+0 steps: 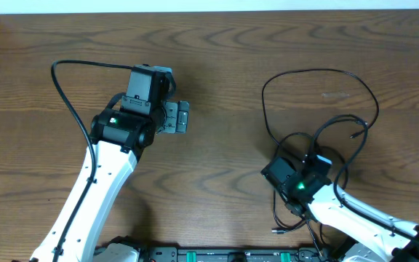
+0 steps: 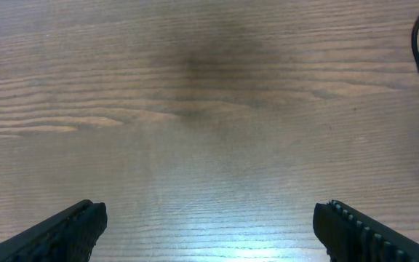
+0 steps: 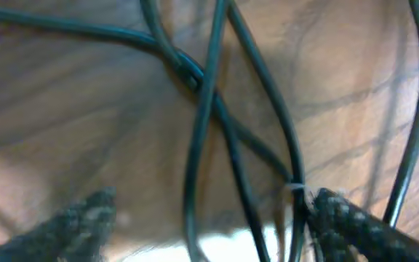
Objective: Untangle cables
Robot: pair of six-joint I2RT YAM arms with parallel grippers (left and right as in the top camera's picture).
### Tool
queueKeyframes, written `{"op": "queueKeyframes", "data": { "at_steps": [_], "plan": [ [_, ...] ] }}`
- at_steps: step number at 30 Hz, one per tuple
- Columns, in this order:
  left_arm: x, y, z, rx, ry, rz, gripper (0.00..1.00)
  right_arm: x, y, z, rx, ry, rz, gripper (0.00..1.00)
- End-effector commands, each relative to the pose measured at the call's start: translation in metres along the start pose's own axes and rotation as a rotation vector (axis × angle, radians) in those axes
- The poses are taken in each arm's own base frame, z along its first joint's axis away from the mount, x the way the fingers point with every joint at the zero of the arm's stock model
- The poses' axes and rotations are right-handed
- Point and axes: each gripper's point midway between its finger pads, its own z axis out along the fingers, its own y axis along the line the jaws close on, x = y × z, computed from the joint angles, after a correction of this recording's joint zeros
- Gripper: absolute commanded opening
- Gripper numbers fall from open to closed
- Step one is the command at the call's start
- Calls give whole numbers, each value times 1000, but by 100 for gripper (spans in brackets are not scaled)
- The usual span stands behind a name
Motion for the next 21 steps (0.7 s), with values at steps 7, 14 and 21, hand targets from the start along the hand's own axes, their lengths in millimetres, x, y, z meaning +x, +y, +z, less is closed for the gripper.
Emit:
{"op": "queueKeyframes", "data": {
  "at_steps": [7, 14, 21],
  "plan": [
    [-1, 3, 3, -14, 4, 8, 96, 7, -16, 20, 11, 10, 46, 10],
    [1, 2, 6, -15, 17, 9, 96, -14, 38, 14, -207, -76, -77, 1],
    [6, 2, 19, -20, 58, 14, 96, -73, 142, -52, -610, -247, -368, 1]
  ]
}}
